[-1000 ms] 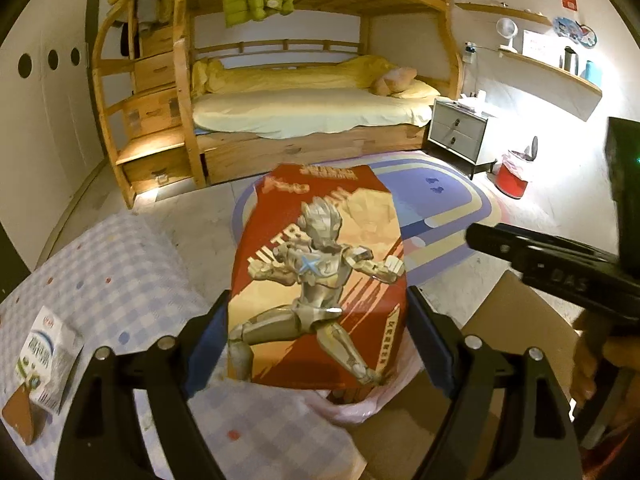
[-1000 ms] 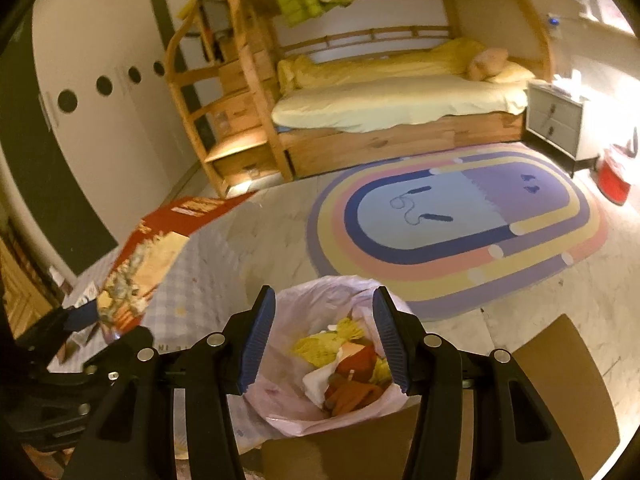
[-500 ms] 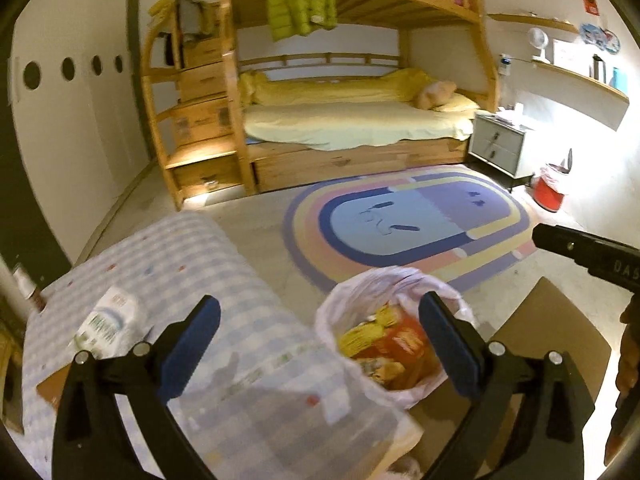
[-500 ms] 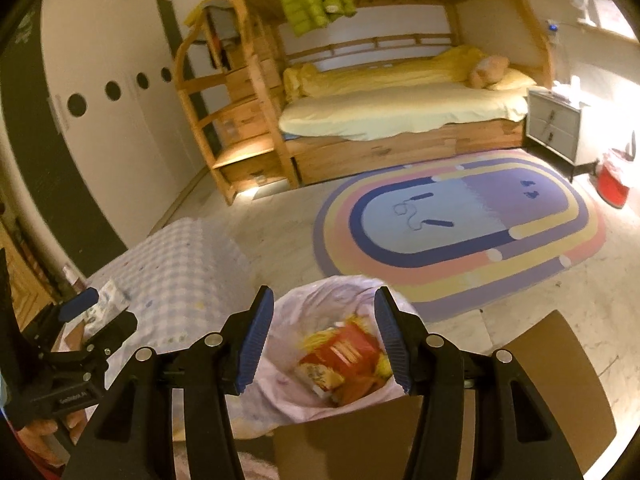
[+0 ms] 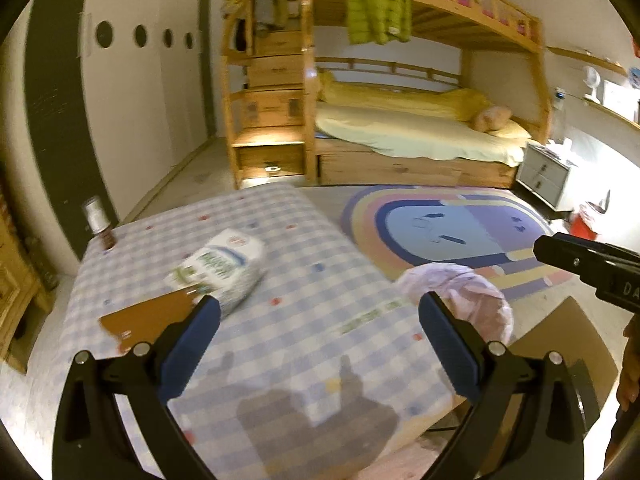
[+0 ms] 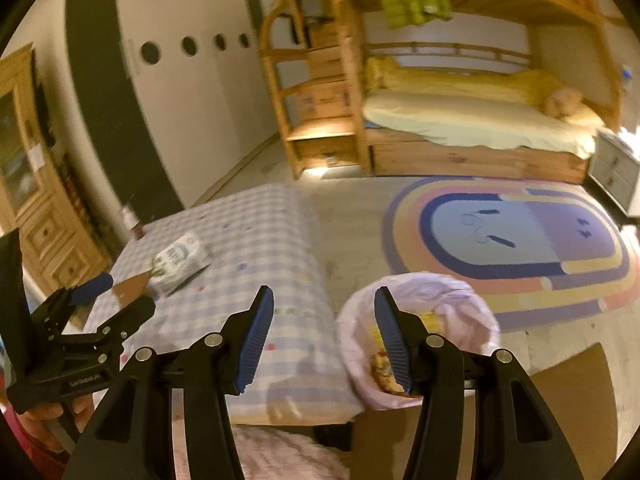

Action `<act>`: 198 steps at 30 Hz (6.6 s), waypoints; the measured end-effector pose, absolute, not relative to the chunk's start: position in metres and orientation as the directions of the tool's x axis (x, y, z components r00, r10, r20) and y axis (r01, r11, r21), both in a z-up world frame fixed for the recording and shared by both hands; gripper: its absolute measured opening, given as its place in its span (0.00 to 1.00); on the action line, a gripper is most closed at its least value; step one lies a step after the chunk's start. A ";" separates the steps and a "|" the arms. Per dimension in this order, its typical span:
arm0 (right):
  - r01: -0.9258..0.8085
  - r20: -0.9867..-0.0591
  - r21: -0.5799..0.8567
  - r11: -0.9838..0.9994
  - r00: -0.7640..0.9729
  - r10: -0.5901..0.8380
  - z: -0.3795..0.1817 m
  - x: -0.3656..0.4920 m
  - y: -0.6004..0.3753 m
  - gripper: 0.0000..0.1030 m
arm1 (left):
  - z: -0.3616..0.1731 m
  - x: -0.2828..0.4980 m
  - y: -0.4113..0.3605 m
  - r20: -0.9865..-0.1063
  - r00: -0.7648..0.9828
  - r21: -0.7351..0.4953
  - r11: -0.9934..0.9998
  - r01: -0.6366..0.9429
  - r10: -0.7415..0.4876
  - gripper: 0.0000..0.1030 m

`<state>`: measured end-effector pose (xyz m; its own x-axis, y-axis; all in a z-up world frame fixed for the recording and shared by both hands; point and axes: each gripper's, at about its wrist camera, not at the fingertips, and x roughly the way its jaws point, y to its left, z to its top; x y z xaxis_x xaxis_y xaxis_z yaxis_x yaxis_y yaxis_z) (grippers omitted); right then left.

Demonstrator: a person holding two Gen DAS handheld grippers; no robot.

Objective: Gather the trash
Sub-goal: 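Move both grippers back over the bedspread, then reach the right gripper toward the milk carton while the left approaches the brown cardboard, then grasp the brown cardboard piece with the left gripper and lift it, then grasp the white milk carton with the right gripper while the left holds the cardboard, then carry the carton and cardboard over the pink bin and open both grippers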

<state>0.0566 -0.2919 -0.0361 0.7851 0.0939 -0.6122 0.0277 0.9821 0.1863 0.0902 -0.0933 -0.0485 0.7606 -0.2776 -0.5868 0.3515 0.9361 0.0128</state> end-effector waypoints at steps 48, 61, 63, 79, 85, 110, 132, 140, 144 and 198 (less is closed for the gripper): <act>-0.242 -0.680 0.104 0.965 0.690 0.247 -0.068 0.148 -0.147 0.35 | -0.118 0.183 0.106 -0.782 0.621 0.078 0.997 0.018 0.050 0.93; -0.208 -0.654 0.123 0.970 0.718 0.237 -0.058 0.125 -0.169 0.36 | -0.096 0.107 0.075 -0.728 0.673 -0.026 0.987 0.156 -0.126 0.93; -0.200 -0.655 0.132 0.971 0.718 0.237 -0.059 0.122 -0.173 0.36 | -0.093 0.101 0.063 -0.720 0.666 -0.056 0.973 0.226 -0.196 0.93; -0.178 -0.663 0.156 0.972 0.711 0.236 -0.066 0.114 -0.189 0.36 | -0.130 0.091 0.019 -0.778 0.583 0.031 0.913 0.407 -0.234 0.64; -0.195 -0.675 0.153 0.969 0.695 0.247 -0.071 0.117 -0.184 0.36 | -0.124 0.092 0.022 -0.760 0.606 0.013 0.927 0.374 -0.234 0.53; -0.261 -0.706 0.180 0.948 0.638 0.309 -0.095 0.261 -0.126 0.46 | -0.096 0.139 0.080 -0.677 0.728 -0.067 0.994 0.087 -0.109 0.52; -0.559 -0.755 0.177 0.810 0.450 0.476 -0.101 0.170 -0.050 0.51 | -0.099 0.106 0.111 -0.683 0.727 -0.083 0.996 0.012 -0.066 0.52; -0.591 -0.733 0.111 0.799 0.495 0.467 -0.086 0.152 -0.026 0.51 | -0.092 0.094 0.129 -0.671 0.741 -0.077 0.997 -0.028 -0.031 0.52; -0.554 -0.705 0.089 0.828 0.552 0.445 -0.079 0.148 -0.044 0.69 | -0.091 0.096 0.128 -0.667 0.744 -0.094 0.995 -0.018 -0.049 0.52; 0.201 -0.624 0.101 0.974 0.776 -0.095 -0.055 0.056 -0.349 0.72 | -0.055 0.091 -0.175 -0.613 0.642 -0.052 0.835 0.548 -0.460 0.52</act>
<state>0.0563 -0.3492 -0.0548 0.7757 -0.0954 -0.6238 0.2013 0.9743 0.1013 0.0908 -0.1754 -0.0553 0.6421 -0.4600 -0.6133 0.5483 0.8347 -0.0521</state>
